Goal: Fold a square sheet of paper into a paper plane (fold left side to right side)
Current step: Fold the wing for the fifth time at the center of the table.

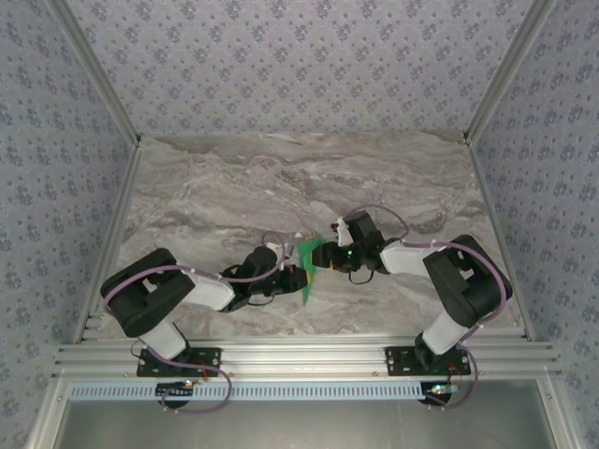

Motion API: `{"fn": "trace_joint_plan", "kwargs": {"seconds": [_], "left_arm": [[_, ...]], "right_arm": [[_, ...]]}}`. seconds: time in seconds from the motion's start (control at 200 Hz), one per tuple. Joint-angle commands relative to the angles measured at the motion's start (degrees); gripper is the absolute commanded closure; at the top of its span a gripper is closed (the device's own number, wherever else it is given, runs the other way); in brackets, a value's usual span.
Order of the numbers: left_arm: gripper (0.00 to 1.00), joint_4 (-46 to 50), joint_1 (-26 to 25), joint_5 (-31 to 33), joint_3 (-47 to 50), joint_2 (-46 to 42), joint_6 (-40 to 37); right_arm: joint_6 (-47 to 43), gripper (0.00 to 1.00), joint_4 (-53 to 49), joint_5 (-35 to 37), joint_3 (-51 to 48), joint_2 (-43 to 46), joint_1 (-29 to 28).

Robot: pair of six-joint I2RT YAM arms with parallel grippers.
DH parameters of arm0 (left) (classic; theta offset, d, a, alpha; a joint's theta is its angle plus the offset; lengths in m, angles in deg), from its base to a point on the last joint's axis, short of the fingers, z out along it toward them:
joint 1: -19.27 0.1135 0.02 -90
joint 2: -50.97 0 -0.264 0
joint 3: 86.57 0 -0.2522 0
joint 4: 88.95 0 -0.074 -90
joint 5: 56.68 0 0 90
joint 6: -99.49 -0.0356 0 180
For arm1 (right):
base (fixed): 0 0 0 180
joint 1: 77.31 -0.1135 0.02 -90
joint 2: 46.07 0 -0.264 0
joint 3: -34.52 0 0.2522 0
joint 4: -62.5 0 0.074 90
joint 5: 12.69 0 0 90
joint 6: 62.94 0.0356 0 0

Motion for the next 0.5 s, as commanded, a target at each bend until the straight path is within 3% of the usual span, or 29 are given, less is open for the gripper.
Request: {"fn": "trace_joint_plan", "kwargs": {"seconds": [0.0,0.495], "left_arm": [[0.94,-2.34,0.38,-1.05,0.24,-0.41,0.04],[0.89,-1.97,0.47,-2.25,-1.10,0.61,-0.35]], "right_arm": [[1.05,0.45,-1.68,2.16,1.79,-1.52,-0.74],[1.00,0.46,-9.43,6.14,5.30,-5.50,-1.73]]}}
